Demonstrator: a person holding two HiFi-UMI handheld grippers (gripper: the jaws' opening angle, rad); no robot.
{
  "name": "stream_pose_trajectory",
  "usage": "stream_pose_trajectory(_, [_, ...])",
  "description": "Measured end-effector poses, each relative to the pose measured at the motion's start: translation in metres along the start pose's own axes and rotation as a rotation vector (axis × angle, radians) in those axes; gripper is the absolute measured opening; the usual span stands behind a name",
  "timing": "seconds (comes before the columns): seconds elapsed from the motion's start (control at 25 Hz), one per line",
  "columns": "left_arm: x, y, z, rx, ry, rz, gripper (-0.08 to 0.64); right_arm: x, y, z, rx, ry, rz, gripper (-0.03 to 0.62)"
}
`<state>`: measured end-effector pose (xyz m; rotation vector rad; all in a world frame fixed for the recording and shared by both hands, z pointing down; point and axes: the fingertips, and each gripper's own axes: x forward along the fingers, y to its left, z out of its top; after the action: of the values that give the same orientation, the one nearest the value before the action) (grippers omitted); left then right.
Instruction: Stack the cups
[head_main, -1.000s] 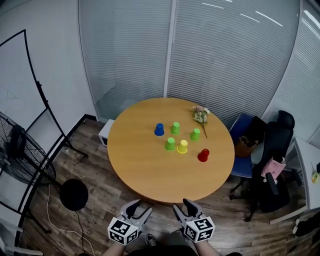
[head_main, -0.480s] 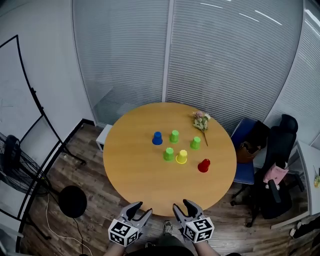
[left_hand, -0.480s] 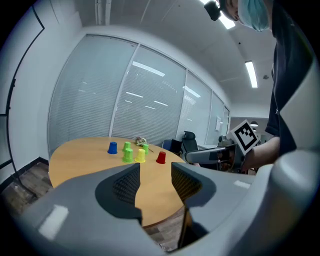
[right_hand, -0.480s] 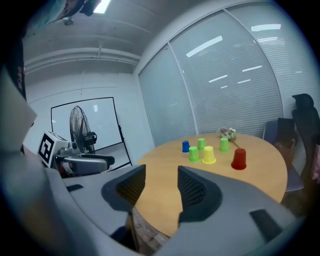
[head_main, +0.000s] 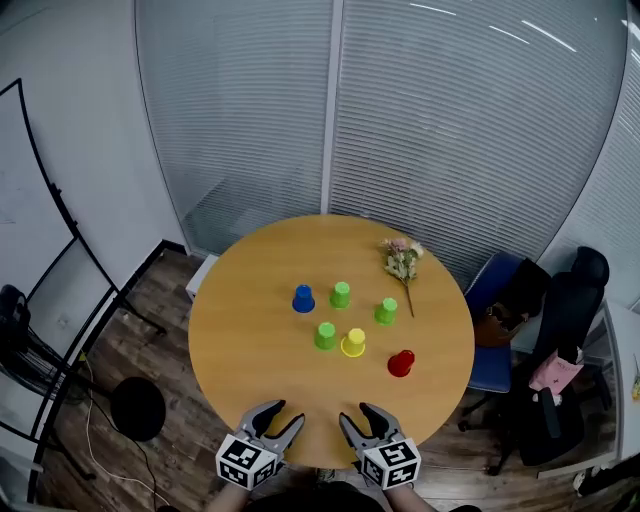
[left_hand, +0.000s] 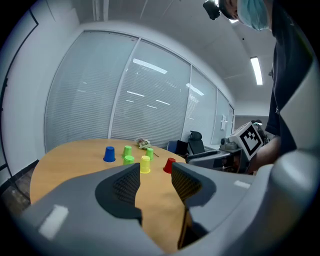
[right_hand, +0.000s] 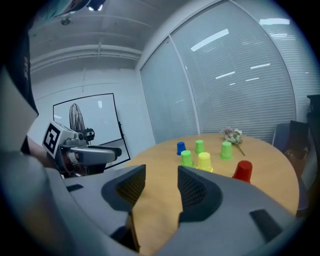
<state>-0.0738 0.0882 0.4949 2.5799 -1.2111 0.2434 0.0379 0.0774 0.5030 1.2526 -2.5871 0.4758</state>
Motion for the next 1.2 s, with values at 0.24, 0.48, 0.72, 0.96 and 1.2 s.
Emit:
stream_pose_trajectory(0.24, [0.041, 0.018, 0.011, -0.012, 0.015, 0.018, 0.181, 0.024, -0.027, 0.013, -0.01, 0.015, 0.038, 0.169])
stream_pose_trajectory(0.48, [0.062, 0.034, 0.009, -0.021, 0.044, -0.021, 0.181, 0.037, -0.041, 0.018, 0.02, 0.008, -0.015, 0.169])
stream_pose_trajectory(0.72, [0.086, 0.06, 0.009, 0.001, 0.095, -0.119, 0.181, 0.057, -0.048, 0.019, 0.067, 0.006, -0.114, 0.169])
stream_pose_trajectory(0.96, [0.119, 0.088, 0.01, 0.046, 0.14, -0.216, 0.187, 0.077, -0.053, 0.018, 0.114, -0.001, -0.21, 0.169])
stream_pose_trajectory(1.2, [0.16, 0.115, -0.004, 0.089, 0.18, -0.26, 0.216, 0.091, -0.056, 0.009, 0.143, 0.021, -0.269, 0.169])
